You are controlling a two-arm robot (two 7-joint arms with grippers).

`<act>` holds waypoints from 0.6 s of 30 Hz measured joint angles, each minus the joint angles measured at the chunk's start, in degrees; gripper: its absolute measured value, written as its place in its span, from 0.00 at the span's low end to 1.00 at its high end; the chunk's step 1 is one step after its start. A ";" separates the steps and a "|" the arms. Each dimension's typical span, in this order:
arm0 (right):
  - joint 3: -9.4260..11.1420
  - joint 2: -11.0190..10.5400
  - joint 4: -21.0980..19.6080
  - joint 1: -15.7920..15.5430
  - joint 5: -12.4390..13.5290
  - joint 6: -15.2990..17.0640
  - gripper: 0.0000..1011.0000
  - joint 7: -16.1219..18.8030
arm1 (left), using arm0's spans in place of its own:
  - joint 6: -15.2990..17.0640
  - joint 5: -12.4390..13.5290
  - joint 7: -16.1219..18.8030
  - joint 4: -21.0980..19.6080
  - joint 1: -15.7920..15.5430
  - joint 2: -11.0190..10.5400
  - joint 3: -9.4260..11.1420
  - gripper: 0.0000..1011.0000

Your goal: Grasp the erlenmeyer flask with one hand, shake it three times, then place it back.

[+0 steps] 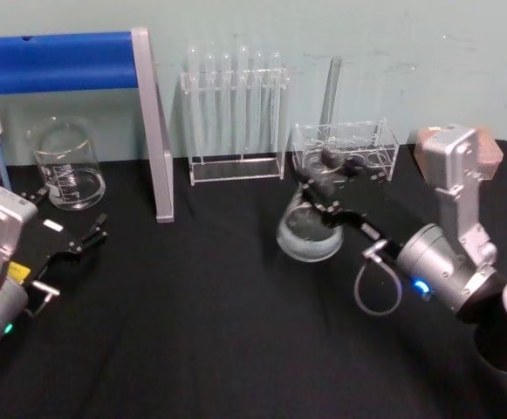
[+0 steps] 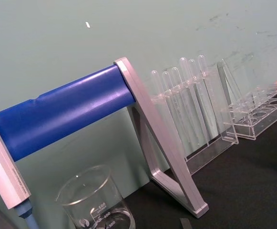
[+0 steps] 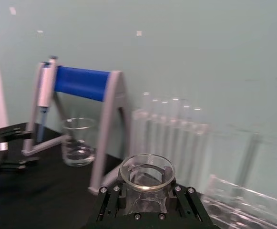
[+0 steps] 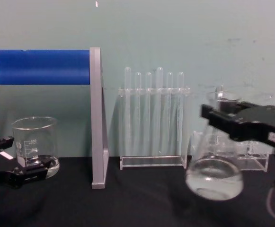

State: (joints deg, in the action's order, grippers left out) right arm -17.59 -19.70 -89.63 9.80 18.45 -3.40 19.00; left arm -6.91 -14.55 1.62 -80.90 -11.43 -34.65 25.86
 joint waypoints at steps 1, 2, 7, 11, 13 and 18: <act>0.39 -0.01 0.08 -0.04 -0.08 -0.06 0.45 -0.30 | 0.00 0.00 0.00 0.00 0.00 0.00 0.00 0.99; 0.80 -0.03 0.18 -0.10 -0.16 -0.10 0.45 -0.59 | 0.00 0.00 0.00 0.00 0.00 0.00 0.00 0.99; 3.64 -0.02 0.53 -0.67 -0.76 -0.27 0.45 -2.49 | 0.00 0.00 0.00 0.00 0.00 0.00 0.00 0.99; 5.30 0.12 0.64 -1.16 -1.24 -0.29 0.45 -3.49 | 0.00 0.00 0.00 0.00 0.00 0.00 0.00 0.99; 5.95 0.19 0.64 -1.34 -1.40 -0.29 0.45 -3.73 | 0.00 0.00 0.00 0.00 0.00 0.00 0.00 0.99; 7.64 0.62 0.77 -1.83 -1.94 -0.25 0.45 -4.41 | 0.00 0.00 0.00 0.00 0.00 0.00 0.00 0.99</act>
State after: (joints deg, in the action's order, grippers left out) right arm -9.95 -19.08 -88.86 7.98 16.50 -3.65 14.59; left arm -6.91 -14.55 1.62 -80.90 -11.43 -34.65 25.86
